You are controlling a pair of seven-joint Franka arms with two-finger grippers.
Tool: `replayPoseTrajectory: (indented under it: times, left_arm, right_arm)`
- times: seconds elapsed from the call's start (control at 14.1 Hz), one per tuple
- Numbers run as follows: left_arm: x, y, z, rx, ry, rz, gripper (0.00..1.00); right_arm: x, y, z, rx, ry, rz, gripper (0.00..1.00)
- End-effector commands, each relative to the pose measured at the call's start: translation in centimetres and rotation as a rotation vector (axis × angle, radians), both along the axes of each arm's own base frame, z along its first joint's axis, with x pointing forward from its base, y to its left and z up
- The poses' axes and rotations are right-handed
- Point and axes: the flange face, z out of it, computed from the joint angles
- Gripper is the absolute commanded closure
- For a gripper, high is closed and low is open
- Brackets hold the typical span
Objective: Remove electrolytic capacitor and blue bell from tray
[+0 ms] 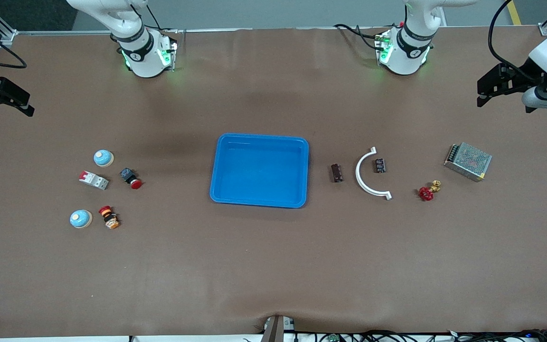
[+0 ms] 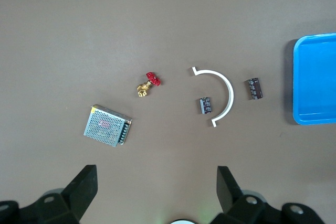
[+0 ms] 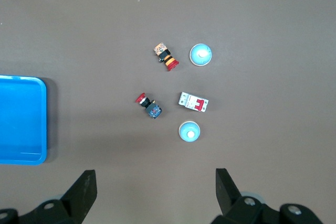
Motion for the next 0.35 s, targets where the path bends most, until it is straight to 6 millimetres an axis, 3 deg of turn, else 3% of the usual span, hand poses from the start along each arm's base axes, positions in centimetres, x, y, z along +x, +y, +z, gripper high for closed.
replayPoseTrajectory:
  times: [0.0,0.28]
  left_arm:
    - [-0.32,-0.23,0.58,-0.012,0.006,-0.021,0.0]
    - [-0.3,-0.46,0.57,-0.01,0.006,-0.024,0.0]
  right_arm:
    - [0.3,-0.07,0.46,0.012,-0.003,-0.02,0.0]
    - [0.31,0.17,0.39,0.012,-0.001,-0.015,0.0]
